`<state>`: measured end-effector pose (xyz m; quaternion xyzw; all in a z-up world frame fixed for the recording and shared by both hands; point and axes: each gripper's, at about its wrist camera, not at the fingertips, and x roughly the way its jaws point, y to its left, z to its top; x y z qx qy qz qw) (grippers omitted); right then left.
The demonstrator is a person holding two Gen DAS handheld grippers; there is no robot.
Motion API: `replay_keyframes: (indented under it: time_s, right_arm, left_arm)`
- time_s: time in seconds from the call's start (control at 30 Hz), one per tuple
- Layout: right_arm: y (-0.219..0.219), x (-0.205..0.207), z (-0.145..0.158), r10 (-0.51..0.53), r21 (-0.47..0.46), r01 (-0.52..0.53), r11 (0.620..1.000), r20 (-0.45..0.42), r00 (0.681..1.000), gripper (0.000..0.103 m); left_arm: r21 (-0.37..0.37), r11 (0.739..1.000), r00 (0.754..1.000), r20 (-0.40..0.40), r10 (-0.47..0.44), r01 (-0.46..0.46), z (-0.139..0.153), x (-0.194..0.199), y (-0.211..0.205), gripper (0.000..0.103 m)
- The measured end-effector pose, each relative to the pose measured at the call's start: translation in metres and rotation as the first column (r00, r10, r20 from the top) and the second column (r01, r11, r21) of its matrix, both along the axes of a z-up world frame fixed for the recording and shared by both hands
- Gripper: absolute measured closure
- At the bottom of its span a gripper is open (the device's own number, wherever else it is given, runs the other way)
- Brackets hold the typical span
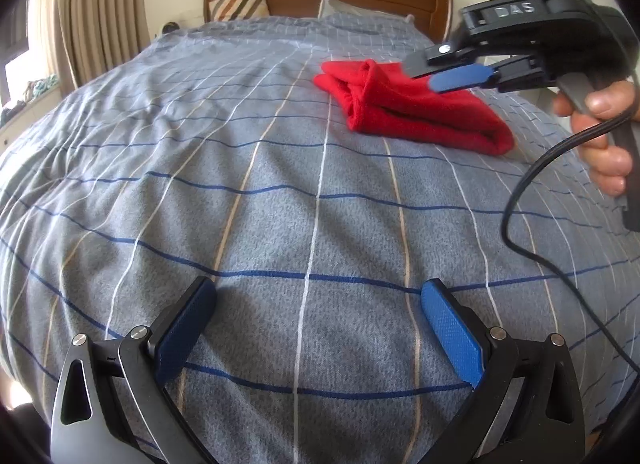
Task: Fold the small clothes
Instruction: 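Fold the held edge over the sweater with the right tool and press it flat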
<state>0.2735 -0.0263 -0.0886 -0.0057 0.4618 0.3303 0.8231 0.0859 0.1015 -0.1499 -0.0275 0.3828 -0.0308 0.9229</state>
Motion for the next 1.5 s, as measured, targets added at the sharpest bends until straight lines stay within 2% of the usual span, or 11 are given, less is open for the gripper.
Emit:
replay_keyframes:
  time_s: [0.13, 0.27, 0.37, 0.47, 0.67, 0.87, 0.97, 1.07, 1.13, 1.4, 1.5]
  right_arm:
    - [-0.052, -0.005, 0.01, -0.103, -0.097, 0.112, 0.989, 0.094, 0.99, 0.058]
    - [-0.073, 0.002, -0.039, -0.159, -0.122, 0.153, 0.981, -0.038, 0.987, 0.058]
    - [-0.075, -0.011, -0.038, -0.149, -0.074, 0.146, 0.987, -0.03, 0.988, 0.058]
    - [-0.095, -0.004, -0.02, -0.196, 0.045, 0.199, 0.979, -0.061, 0.979, 0.039]
    - [-0.146, 0.055, -0.015, -0.39, 0.21, 0.422, 0.882, -0.179, 0.903, 0.025]
    - [-0.154, 0.107, -0.086, -0.312, 0.391, 0.537, 0.748, -0.507, 0.804, 0.025]
    - [-0.129, 0.111, -0.08, -0.338, 0.324, 0.488, 0.811, -0.422, 0.841, 0.044]
    - [-0.088, 0.101, -0.056, -0.375, 0.059, 0.389, 0.919, -0.166, 0.912, 0.067]
    - [-0.067, 0.093, -0.04, -0.354, -0.043, 0.353, 0.935, -0.027, 0.935, 0.071]
    - [-0.054, 0.077, 0.04, -0.314, 0.067, 0.307, 0.949, 0.182, 0.932, 0.072]
    - [-0.056, 0.09, 0.03, -0.308, 0.071, 0.302, 0.951, 0.101, 0.946, 0.06]
  left_arm:
    - [-0.033, 0.999, 1.0, -0.013, 0.011, -0.011, 0.003, 0.003, 0.005, 0.001]
    - [-0.044, 0.999, 0.999, -0.025, 0.024, -0.025, 0.021, 0.016, 0.013, 0.001]
    - [-0.119, 0.993, 1.0, 0.021, 0.018, -0.016, 0.055, 0.041, 0.026, 0.001]
    - [-0.245, 0.969, 1.0, -0.001, -0.015, 0.014, 0.08, 0.098, 0.03, 0.001]
    - [-0.338, 0.941, 0.97, -0.222, -0.095, 0.015, 0.049, 0.219, 0.002, 0.002]
    - [-0.36, 0.932, 0.933, -0.349, -0.091, -0.044, 0.019, 0.25, -0.004, 0.001]
    - [-0.297, 0.955, 0.938, -0.33, -0.111, 0.008, 0.019, 0.25, -0.017, 0.008]
    - [-0.252, 0.964, 0.936, -0.312, -0.163, 0.084, 0.018, 0.248, -0.035, 0.075]
    - [-0.203, 0.975, 0.948, -0.28, -0.148, 0.092, 0.028, 0.245, -0.035, 0.081]
    - [-0.191, 0.973, 0.986, -0.082, -0.148, 0.13, 0.103, 0.227, -0.009, 0.08]
    - [-0.138, 0.985, 0.979, -0.16, -0.127, 0.105, 0.08, 0.229, -0.006, 0.045]
